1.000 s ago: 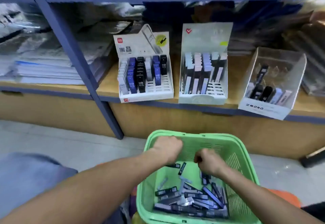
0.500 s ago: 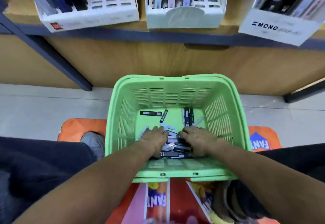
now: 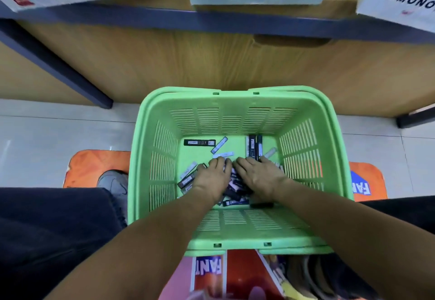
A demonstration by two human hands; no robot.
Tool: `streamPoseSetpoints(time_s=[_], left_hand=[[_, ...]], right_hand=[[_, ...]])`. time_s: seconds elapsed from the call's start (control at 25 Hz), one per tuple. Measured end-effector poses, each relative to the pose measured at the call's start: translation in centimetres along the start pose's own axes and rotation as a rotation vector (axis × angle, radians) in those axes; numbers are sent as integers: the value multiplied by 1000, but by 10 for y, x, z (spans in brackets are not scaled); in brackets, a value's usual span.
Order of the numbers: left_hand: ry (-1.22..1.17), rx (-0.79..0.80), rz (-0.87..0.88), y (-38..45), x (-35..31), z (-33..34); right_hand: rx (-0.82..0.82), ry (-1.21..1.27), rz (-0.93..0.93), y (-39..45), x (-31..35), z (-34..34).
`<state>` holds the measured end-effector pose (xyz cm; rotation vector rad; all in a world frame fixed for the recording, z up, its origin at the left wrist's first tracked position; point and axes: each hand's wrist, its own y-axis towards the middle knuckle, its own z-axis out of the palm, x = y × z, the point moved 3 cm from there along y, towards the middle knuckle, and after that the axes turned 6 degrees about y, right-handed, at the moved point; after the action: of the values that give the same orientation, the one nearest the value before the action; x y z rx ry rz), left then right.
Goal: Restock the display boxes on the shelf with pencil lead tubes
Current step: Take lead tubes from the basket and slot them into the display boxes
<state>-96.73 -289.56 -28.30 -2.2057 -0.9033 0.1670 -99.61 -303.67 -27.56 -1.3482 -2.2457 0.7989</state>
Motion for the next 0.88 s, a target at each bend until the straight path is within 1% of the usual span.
streamPoseSetpoints(time_s=[0.12, 0.24, 0.32, 0.4, 0.48, 0.64, 0.72, 0.8, 0.88], left_hand=[[-85, -107, -62, 9, 15, -13], [-212, -80, -90, 5, 26, -14], [-230, -30, -157, -2, 32, -9], [-192, 59, -204, -8, 35, 0], [-153, 149, -225, -14, 34, 9], [-149, 237, -224, -15, 30, 26], [-177, 250, -192, -11, 30, 28], [-196, 229, -184, -9, 32, 29], [-219, 222, -193, -12, 33, 30]], right_hand=[[-64, 180, 95, 5, -14, -10], [-167, 297, 163, -2, -23, -22], [-184, 316, 281, -11, -29, -24], [-90, 297, 432, -19, -30, -19], [17, 301, 530, -22, -24, -9], [168, 387, 605, -20, -11, 9], [186, 363, 610, -16, -4, 16], [170, 322, 605, -12, -2, 20], [164, 367, 623, -12, -4, 20]])
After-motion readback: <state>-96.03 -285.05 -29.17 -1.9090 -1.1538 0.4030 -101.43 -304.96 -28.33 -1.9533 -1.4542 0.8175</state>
